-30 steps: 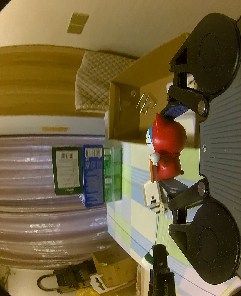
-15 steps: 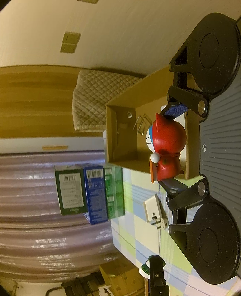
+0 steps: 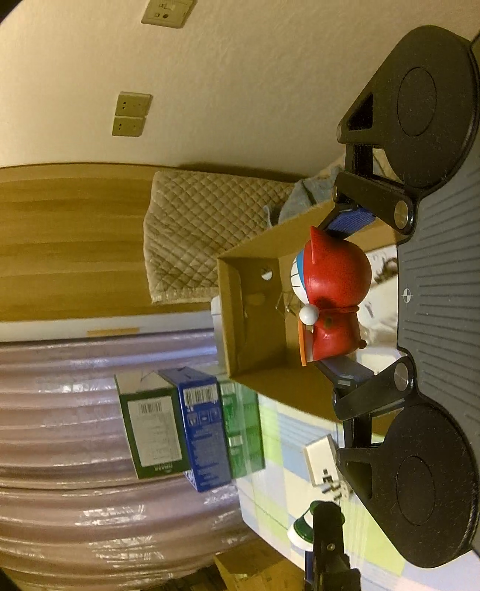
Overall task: Organize rigid objects
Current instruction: 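Lift and carry the figurine and pill bottle toward the cardboard box, then lower the pill bottle and red figurine into the box and open both tools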
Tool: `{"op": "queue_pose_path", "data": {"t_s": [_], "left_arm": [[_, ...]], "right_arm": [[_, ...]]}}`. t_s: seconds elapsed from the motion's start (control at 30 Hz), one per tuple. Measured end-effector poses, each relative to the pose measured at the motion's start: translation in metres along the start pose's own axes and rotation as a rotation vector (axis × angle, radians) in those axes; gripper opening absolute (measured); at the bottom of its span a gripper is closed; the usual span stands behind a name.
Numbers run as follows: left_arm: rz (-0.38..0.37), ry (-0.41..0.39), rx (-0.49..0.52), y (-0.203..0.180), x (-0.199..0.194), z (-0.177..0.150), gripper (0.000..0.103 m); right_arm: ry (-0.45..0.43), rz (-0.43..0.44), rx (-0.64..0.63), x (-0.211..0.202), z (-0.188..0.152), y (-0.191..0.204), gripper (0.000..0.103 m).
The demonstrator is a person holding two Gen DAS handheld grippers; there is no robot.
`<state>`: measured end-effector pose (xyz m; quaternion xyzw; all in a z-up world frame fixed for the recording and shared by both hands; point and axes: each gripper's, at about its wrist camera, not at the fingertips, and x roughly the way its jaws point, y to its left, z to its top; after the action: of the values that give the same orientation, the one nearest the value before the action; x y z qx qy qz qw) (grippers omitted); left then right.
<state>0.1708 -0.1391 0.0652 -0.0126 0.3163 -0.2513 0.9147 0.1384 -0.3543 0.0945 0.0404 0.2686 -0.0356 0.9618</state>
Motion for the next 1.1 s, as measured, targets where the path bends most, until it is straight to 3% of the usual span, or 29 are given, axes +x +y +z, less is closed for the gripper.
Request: {"op": "queue_pose_path", "data": {"t_s": [0.27, 0.6, 1.1], "left_arm": [[-0.042, 0.027, 0.062, -0.019, 0.049, 0.019, 0.037], [-0.042, 0.06, 0.094, -0.018, 0.102, 0.045, 0.037], [-0.023, 0.095, 0.146, -0.018, 0.133, 0.053, 0.037]], "right_arm": [[0.045, 0.016, 0.0, 0.034, 0.008, -0.022, 0.064], [0.091, 0.023, -0.029, 0.074, 0.017, -0.034, 0.064], [0.101, 0.021, -0.003, 0.088, 0.017, -0.04, 0.064]]}}
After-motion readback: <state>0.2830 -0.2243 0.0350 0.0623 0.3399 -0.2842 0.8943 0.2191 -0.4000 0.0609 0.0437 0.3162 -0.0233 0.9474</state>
